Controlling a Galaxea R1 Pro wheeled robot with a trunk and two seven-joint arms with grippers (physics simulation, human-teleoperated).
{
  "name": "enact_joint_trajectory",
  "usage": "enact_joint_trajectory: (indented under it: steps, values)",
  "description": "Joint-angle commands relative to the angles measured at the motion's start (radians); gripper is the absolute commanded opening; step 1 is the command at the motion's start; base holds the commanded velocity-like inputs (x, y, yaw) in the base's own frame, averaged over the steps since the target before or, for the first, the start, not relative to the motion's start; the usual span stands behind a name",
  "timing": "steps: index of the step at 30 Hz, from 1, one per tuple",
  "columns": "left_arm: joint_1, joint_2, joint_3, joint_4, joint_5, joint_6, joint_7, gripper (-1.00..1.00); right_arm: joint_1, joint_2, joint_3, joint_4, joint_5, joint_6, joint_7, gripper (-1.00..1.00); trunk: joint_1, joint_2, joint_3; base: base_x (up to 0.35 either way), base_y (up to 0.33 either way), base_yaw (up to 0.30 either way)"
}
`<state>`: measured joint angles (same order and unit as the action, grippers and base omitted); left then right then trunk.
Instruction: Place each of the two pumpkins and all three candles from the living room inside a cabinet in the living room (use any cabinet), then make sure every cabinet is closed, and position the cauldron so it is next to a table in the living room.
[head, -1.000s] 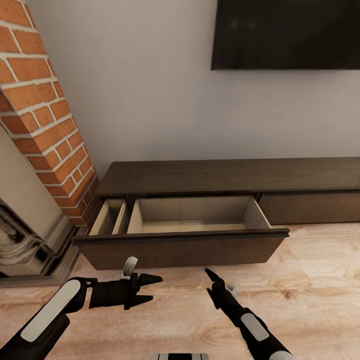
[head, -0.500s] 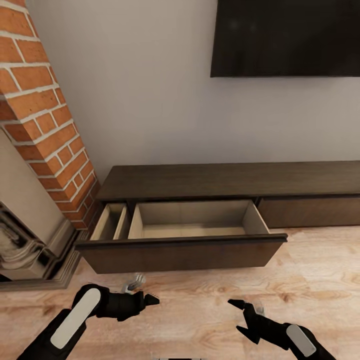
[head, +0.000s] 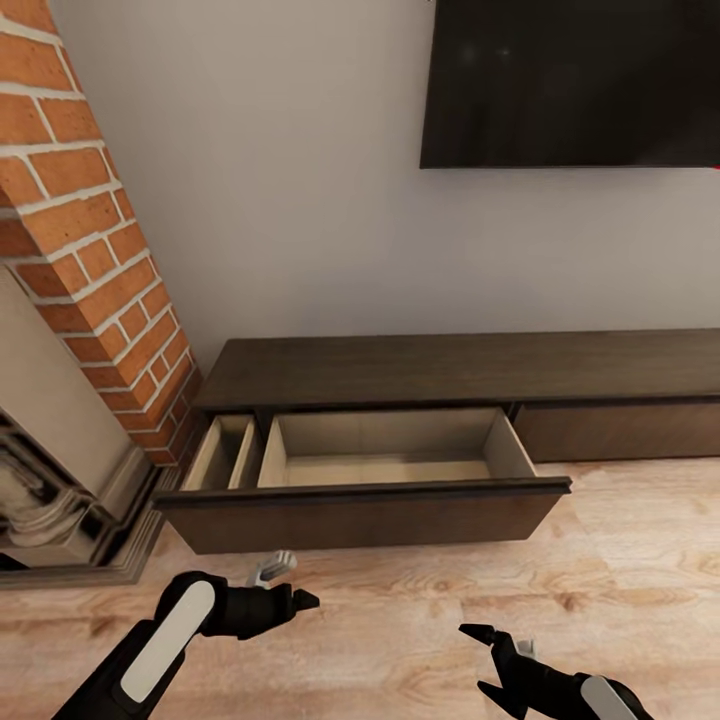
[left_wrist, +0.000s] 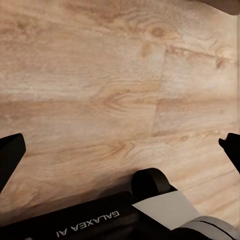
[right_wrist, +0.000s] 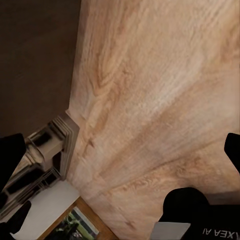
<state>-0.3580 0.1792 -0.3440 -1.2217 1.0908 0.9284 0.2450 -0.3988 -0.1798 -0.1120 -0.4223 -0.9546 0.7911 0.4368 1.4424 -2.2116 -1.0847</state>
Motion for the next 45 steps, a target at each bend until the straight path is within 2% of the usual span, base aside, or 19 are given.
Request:
enact_joint_trajectory:
  steps: [1,9,14,20,25,27,32,35,38,40,43,45]
  values:
    - [-0.001,0.001,-0.001,-0.002,0.010,0.000,0.010,1.00,0.000,0.001,-0.006,0.000,0.004,0.006,0.002,1.00,-0.004,0.007,0.002,0.000,0.000,0.000]
    - [-0.001,0.000,-0.002,-0.009,0.011,0.001,0.010,1.00,0.000,-0.001,-0.007,0.017,0.004,0.002,-0.001,1.00,-0.035,0.063,0.028,0.000,0.000,0.000]
    - [0.000,-0.001,-0.006,-0.010,0.012,0.001,0.010,1.00,0.000,0.000,-0.006,0.020,0.003,-0.056,-0.001,1.00,-0.054,0.098,0.043,0.000,0.000,0.000]
    - [-0.001,-0.001,-0.009,-0.010,0.011,0.000,0.011,1.00,0.000,-0.001,-0.006,0.020,0.003,-0.076,0.000,1.00,-0.077,0.140,0.062,0.000,0.000,0.000]
    - [0.000,-0.001,-0.008,-0.010,0.010,0.000,0.013,1.00,0.000,0.005,-0.004,0.019,0.006,-0.151,-0.014,1.00,-0.096,0.175,0.078,0.000,0.000,0.000]
    - [0.000,-0.001,-0.006,-0.010,0.009,0.001,0.013,1.00,0.000,0.003,-0.003,0.020,0.006,-0.175,-0.039,1.00,-0.104,0.189,0.084,0.000,0.000,0.000]
    - [-0.001,-0.001,-0.006,-0.002,0.008,0.000,0.013,1.00,0.000,0.001,-0.003,0.018,0.005,-0.212,-0.205,1.00,-0.123,0.224,0.100,0.000,0.000,0.000]
    - [0.000,-0.001,-0.005,0.003,0.005,-0.003,0.014,1.00,0.000,0.007,0.000,0.016,0.008,-0.245,-0.260,1.00,-0.134,0.245,0.109,0.000,0.000,0.000]
    - [-0.001,-0.001,-0.004,0.028,-0.011,-0.036,0.023,1.00,0.000,0.010,0.002,0.015,0.039,-0.304,-0.275,1.00,-0.146,0.266,0.118,0.000,0.000,0.000]
    - [-0.001,-0.006,-0.004,0.074,-0.047,-0.072,0.060,1.00,0.000,0.012,0.000,0.016,0.096,-0.328,-0.280,1.00,-0.154,0.280,0.125,0.000,0.000,0.000]
    - [-0.001,-0.043,-0.004,0.110,-0.073,-0.091,0.132,1.00,0.000,0.016,-0.002,0.016,0.160,-0.341,-0.293,1.00,-0.165,0.301,0.134,0.000,0.000,0.000]
    - [-0.001,-0.063,-0.004,0.121,-0.085,-0.097,0.195,1.00,0.000,0.021,-0.003,0.016,0.199,-0.345,-0.339,1.00,-0.173,0.315,0.140,0.000,0.000,0.000]
